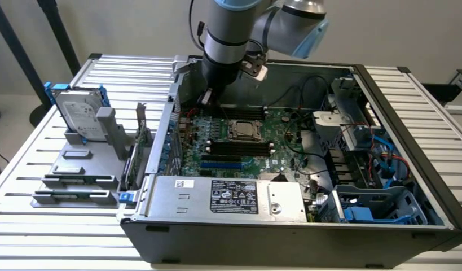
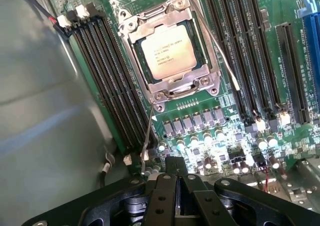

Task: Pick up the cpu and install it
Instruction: 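Install the first cpu locking lever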

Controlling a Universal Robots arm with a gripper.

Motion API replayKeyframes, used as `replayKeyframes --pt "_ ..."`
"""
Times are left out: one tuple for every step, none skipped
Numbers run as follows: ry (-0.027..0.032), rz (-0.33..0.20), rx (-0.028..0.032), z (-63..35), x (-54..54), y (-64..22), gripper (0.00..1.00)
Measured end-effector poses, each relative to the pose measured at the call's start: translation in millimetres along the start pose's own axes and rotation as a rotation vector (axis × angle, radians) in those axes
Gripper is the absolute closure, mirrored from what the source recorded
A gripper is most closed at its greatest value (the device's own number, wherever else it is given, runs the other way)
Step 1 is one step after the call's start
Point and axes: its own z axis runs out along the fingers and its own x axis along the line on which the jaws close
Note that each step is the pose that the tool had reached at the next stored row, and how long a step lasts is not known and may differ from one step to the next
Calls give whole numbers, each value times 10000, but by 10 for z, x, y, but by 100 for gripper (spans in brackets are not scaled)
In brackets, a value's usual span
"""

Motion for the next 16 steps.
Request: replayKeyframes --pt "16 73 -11 1 -3 -8 89" --pt "26 121 -18 3 -9 -21 89" --pt "33 144 -23 8 -11 -37 89" --pt "33 152 -24 12 -10 -55 89" --pt "36 161 -26 16 -6 -67 89" --pt "35 163 -25 19 0 -77 89" --pt "35 163 -26 22 6 -85 89" --pt "37 166 -26 25 10 -93 89" --pt "45 196 -29 26 10 -99 89" --pt "73 243 -29 27 8 -104 89" --pt "123 309 -24 27 8 -106 89" --pt "188 396 -19 28 8 -107 89" --pt "251 505 -19 28 8 -107 89" --pt "308 615 -23 28 8 -108 89" --pt "351 738 -35 27 8 -107 89" --pt "390 872 -52 27 8 -107 89"
